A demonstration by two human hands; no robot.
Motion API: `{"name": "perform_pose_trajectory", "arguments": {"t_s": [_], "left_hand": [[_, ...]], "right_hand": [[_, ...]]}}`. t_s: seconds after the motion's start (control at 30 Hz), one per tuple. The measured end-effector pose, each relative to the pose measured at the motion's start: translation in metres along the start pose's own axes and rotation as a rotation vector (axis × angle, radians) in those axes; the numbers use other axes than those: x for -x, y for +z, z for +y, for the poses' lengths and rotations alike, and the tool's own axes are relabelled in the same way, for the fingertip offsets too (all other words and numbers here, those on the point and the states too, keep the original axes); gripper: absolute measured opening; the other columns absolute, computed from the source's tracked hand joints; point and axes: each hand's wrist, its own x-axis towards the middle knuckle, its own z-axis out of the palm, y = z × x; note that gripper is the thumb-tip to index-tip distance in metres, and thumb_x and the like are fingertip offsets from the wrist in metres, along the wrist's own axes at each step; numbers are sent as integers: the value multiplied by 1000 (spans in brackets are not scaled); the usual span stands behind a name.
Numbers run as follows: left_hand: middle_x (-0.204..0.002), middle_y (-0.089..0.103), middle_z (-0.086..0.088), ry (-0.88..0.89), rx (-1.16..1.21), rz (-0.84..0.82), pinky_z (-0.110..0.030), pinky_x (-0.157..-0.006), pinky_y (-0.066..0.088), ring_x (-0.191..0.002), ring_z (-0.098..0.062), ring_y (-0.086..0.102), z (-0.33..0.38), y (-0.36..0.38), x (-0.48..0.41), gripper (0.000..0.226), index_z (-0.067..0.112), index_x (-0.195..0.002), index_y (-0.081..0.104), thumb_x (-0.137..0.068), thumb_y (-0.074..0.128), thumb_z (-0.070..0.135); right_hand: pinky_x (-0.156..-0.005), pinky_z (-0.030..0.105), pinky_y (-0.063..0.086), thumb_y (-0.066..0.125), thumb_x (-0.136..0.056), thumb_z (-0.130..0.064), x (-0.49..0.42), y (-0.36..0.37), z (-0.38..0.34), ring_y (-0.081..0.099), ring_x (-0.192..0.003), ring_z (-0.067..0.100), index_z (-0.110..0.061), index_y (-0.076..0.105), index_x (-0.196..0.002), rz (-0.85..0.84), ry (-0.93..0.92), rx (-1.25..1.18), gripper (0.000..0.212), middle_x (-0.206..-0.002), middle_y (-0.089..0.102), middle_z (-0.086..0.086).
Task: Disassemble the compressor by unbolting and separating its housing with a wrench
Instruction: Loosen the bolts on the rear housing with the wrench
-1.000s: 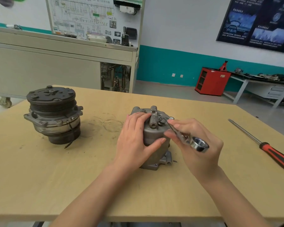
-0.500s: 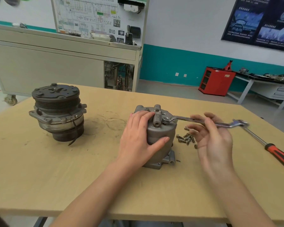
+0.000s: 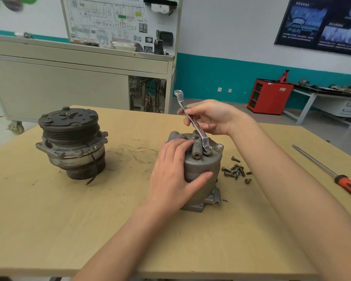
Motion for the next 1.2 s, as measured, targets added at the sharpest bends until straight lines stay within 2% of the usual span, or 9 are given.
{"name": "perform_pose_trajectory", "arguments": {"t_s": [0.23,0.4,0.53,0.6,0.67,0.73,0.93,1.07,1.2], "left_hand": [[-128,53,-7,-9,-6,-18,-52,-101,43,-122,-15,38,0,-1,0,72,8,-129,52,-77,56,57],[-128,53,-5,-15,-6,-22,-51,-101,43,-121,-14,37,1,-1,0,71,9,-129,52,-77,56,57],[-128,52,-6,-22,-12,-27,-43,-103,41,-122,-14,37,1,-1,0,72,8,-129,52,-76,56,58],[-129,52,-7,-21,-13,-23,-47,-103,42,-122,-14,37,2,-1,0,72,8,-129,52,-76,60,56],[-128,53,-7,-13,-16,-15,-50,-102,42,-122,-14,37,1,-1,0,71,8,-129,52,-76,58,56],[-127,54,-7,-7,-18,-7,-51,-102,43,-121,-14,38,1,-1,-1,71,8,-128,53,-76,56,56],[-128,53,-5,-10,-23,-20,-46,-102,43,-122,-15,39,-1,0,0,71,10,-129,52,-76,55,57],[-127,53,-6,-5,-11,-13,-51,-99,45,-121,-15,39,-2,1,0,70,9,-129,53,-76,56,56],[-128,53,-6,-6,-18,-21,-52,-101,43,-122,-14,39,-1,0,0,72,10,-130,52,-76,56,58]], "right_hand": [[-31,12,25,46,-98,-11,23,-2,-15,37,-32,3,-2,60,-91,487,-362,-637,18,-63,56,3],[-38,14,32,50,-98,-17,67,-4,-5,46,-44,5,-6,64,-85,641,-464,-276,22,-67,55,3],[-54,23,39,41,-100,-21,69,-10,24,44,-51,8,-16,57,-78,837,-355,402,28,-58,48,-3],[-56,28,36,42,-100,-25,67,-13,43,38,-55,11,-16,61,-86,739,-249,572,25,-60,42,-3],[-56,30,36,52,-95,-37,68,-13,59,44,-59,15,-22,67,-96,631,-180,684,21,-65,53,0],[-65,36,44,61,-87,-45,68,-10,64,55,-69,23,-29,68,-88,612,-193,724,17,-78,66,7],[-53,29,24,71,-77,-47,69,-4,44,34,-52,8,-27,65,-73,556,-249,772,22,-55,39,-6],[-55,30,28,70,-82,-37,69,9,34,40,-58,11,-21,66,-74,437,-196,938,18,-62,50,0],[-57,28,33,70,-83,-30,65,1,34,45,-58,9,-27,60,-63,675,-366,754,22,-60,54,-5]]}}
